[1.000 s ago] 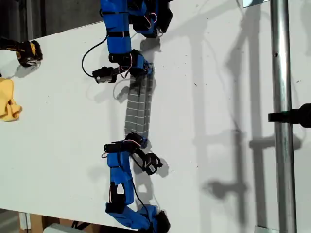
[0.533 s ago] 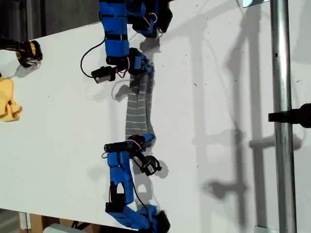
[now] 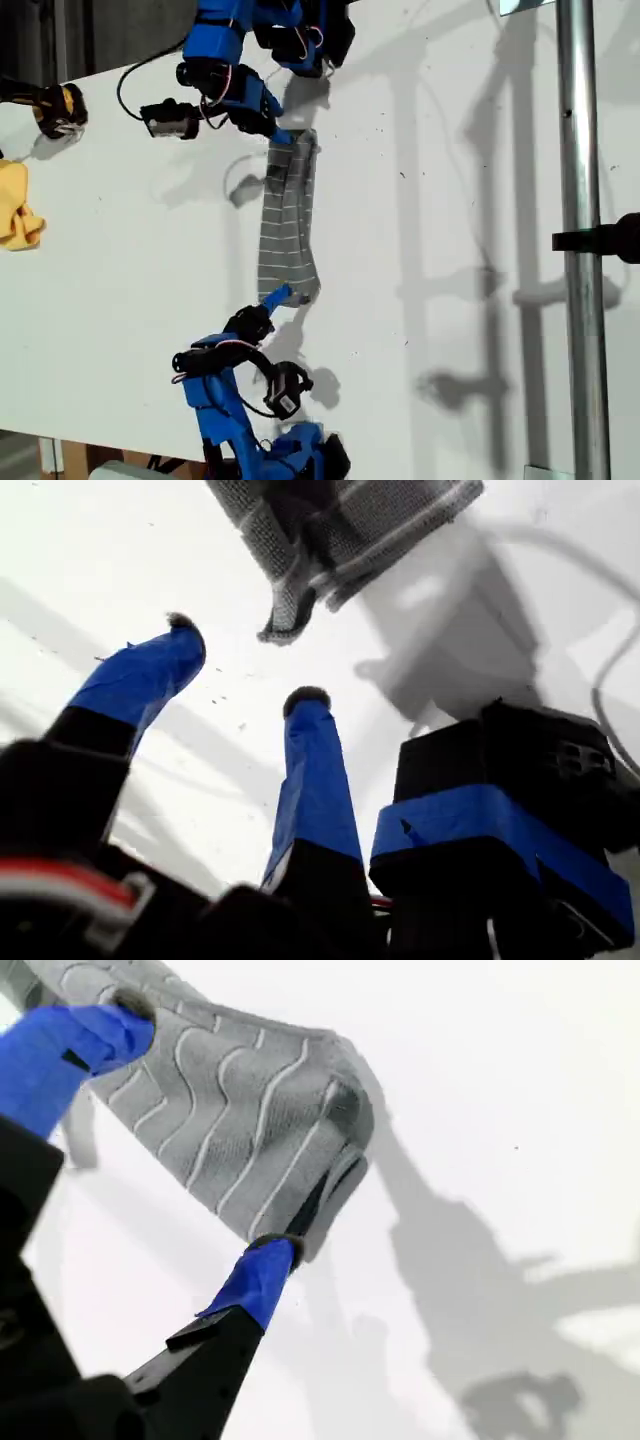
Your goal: Grasp corners of a towel and fold twice.
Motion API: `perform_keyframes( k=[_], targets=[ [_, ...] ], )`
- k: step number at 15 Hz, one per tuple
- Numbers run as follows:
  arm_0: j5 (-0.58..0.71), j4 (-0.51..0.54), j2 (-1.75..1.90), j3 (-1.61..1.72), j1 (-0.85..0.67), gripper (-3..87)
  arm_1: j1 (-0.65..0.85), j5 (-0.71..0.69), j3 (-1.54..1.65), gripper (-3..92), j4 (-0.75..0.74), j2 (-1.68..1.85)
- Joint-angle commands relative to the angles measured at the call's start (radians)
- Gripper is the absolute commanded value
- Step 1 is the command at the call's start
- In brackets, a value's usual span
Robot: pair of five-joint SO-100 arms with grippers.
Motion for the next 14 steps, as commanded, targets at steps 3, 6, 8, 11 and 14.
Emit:
perform_keyframes(
  k=[3, 6, 8, 11, 14],
  targets=[
    [-0.044, -0.110, 0.480, 0.348, -0.006, 37.7, 0.028, 0.109, 0.012, 23.3, 0.021, 0.399],
    [-0.107, -0.192, 0.853, 0.683, 0.002, 35.8, -0.106, 0.291, 0.124, 22.2, 0.026, 0.732],
    [-0.167, -0.247, 1.137, 0.908, 0.032, 34.1, -0.207, 0.394, 0.178, 21.8, 0.009, 0.815],
    [-0.235, -0.318, 1.600, 1.201, 0.112, 27.5, -0.287, 0.500, 0.252, 20.9, -0.026, 0.834],
    [-0.319, -0.390, 1.977, 1.466, 0.212, 22.0, -0.330, 0.604, 0.333, 21.5, -0.044, 0.853]
  ],
)
